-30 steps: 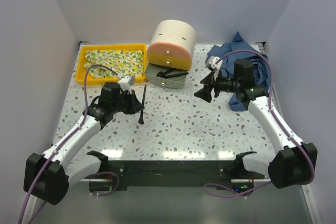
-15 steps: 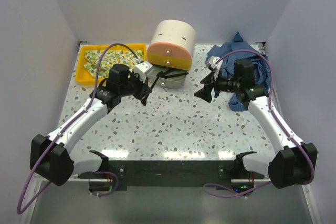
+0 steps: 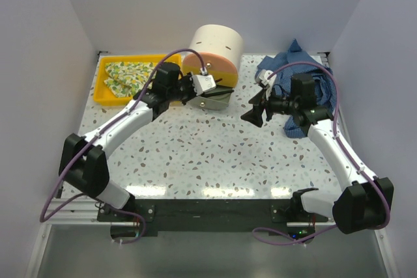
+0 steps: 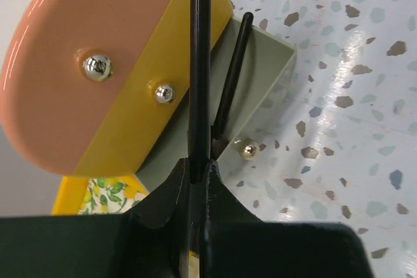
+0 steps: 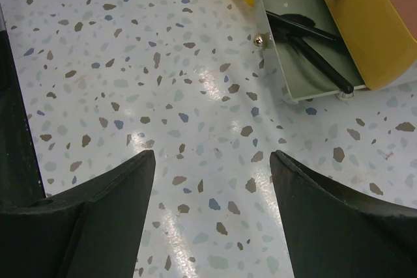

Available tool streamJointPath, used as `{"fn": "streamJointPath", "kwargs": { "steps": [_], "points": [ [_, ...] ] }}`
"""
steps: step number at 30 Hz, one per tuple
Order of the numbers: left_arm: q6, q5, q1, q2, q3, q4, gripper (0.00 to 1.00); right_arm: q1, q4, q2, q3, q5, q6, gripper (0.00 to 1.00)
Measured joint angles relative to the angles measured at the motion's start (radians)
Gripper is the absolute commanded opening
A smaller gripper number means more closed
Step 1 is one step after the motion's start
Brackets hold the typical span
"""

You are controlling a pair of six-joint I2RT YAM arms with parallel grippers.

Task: Organize the makeup
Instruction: Place the makeup brush in the storage box.

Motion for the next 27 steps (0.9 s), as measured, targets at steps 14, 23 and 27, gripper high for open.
{"fn": "streamJointPath", "kwargs": {
  "steps": [14, 23, 27],
  "points": [
    [0.204, -0.058, 0.000, 0.259, 0.185, 0.002, 0.09, -0.006, 0.000, 0.000, 0.000, -0.006, -0.001, 0.75],
    [0.224, -0.132, 0.000, 0.298, 0.182, 0.078, 0.59, -0.008, -0.001, 0.000, 0.000, -0.007, -0.001, 0.75],
    [0.208, -0.147, 0.000, 0.305, 0.180, 0.122, 0.59, -0.013, -0.001, 0.000, 0.000, -0.012, -0.001, 0.75]
  ]
}}
